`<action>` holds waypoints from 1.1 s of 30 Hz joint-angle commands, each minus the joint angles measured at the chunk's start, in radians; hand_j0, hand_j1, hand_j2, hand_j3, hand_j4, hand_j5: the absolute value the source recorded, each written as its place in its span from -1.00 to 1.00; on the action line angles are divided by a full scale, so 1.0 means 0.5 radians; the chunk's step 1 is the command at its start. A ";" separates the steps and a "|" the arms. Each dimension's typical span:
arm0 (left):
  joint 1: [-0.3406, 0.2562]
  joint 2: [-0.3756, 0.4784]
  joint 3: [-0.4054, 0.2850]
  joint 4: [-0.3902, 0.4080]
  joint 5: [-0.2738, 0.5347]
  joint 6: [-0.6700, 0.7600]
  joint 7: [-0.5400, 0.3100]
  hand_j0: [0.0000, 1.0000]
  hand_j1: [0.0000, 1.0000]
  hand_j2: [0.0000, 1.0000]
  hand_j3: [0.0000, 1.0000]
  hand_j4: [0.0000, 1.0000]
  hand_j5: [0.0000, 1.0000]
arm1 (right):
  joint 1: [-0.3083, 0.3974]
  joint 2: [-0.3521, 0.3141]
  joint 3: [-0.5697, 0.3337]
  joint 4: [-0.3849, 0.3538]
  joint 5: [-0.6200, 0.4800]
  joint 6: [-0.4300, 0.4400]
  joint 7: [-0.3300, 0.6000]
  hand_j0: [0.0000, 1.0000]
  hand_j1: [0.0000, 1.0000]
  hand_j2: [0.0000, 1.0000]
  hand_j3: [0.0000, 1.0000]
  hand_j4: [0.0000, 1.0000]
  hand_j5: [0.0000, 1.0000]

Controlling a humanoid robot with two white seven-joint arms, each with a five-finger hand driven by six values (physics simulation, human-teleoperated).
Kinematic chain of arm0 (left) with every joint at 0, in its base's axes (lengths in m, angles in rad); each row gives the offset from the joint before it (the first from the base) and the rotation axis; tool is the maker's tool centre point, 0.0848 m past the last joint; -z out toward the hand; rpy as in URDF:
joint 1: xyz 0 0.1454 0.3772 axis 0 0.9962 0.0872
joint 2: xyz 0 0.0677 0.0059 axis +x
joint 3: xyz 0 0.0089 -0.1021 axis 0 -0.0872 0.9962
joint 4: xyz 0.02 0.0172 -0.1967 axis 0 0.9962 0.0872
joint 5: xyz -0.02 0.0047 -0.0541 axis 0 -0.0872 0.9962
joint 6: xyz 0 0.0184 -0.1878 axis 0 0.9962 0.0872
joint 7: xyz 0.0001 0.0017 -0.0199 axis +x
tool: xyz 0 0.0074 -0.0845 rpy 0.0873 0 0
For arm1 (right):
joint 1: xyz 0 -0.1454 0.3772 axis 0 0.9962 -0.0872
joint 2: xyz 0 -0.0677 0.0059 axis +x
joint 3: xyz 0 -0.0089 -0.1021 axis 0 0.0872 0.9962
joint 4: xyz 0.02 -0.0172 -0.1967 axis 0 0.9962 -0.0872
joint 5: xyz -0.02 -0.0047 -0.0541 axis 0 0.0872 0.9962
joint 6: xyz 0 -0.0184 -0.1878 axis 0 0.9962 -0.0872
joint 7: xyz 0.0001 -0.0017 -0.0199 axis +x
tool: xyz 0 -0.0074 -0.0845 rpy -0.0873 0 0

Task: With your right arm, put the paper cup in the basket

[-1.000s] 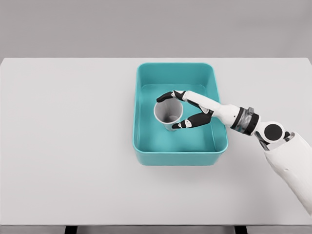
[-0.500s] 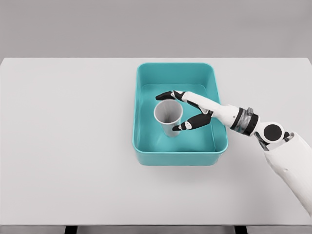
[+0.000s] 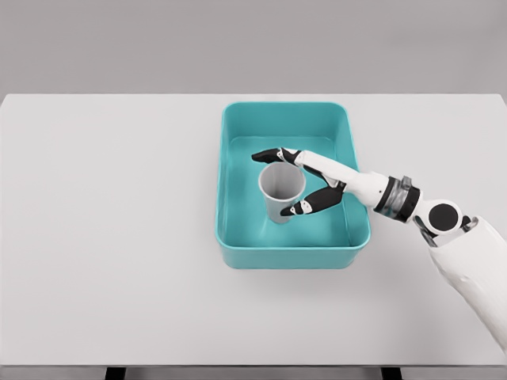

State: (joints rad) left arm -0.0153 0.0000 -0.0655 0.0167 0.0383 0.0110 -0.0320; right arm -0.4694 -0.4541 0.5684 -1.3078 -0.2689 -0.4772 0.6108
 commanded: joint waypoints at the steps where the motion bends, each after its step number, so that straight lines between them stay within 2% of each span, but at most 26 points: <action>1: 0.000 0.000 -0.001 0.000 0.000 0.000 0.000 1.00 1.00 1.00 1.00 1.00 1.00 | 0.000 -0.015 -0.002 -0.032 -0.014 0.003 0.000 0.90 0.90 0.90 0.90 0.90 0.90; 4: 0.000 0.000 -0.001 0.000 0.000 0.000 0.000 1.00 1.00 1.00 1.00 1.00 1.00 | 0.003 -0.025 -0.005 -0.054 -0.014 0.003 0.000 0.96 0.96 0.96 0.96 0.96 0.96; 14: 0.000 0.000 -0.001 0.000 0.000 0.000 0.000 1.00 1.00 1.00 1.00 1.00 1.00 | 0.003 -0.037 -0.014 -0.139 -0.018 0.025 0.000 0.97 0.97 0.97 0.97 0.97 0.97; 16: 0.000 0.000 -0.001 0.000 -0.003 0.000 0.000 1.00 1.00 1.00 1.00 1.00 1.00 | 0.006 -0.113 -0.014 -0.176 -0.030 0.025 0.000 0.97 0.97 0.97 0.97 0.97 0.97; 23: 0.000 0.000 -0.001 0.000 0.000 0.003 0.000 1.00 1.00 1.00 1.00 1.00 1.00 | 0.003 -0.123 -0.017 -0.238 -0.039 0.031 0.000 0.97 0.97 0.97 0.97 0.97 0.97; 27: 0.000 0.000 -0.001 0.000 0.000 0.000 0.000 1.00 1.00 1.00 1.00 1.00 1.00 | 0.012 -0.245 -0.029 -0.376 -0.063 0.034 0.000 0.97 0.97 0.97 0.97 0.97 0.97; 33: 0.000 0.000 -0.001 0.000 -0.003 0.003 0.000 1.00 1.00 1.00 1.00 1.00 1.00 | 0.015 -0.435 -0.029 -0.520 -0.235 0.034 0.000 0.97 0.97 0.97 0.97 0.97 0.97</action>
State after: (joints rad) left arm -0.0153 0.0000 -0.0659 0.0167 0.0381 0.0108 -0.0318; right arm -0.4617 -0.6378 0.5540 -1.5404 -0.3480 -0.4621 0.6112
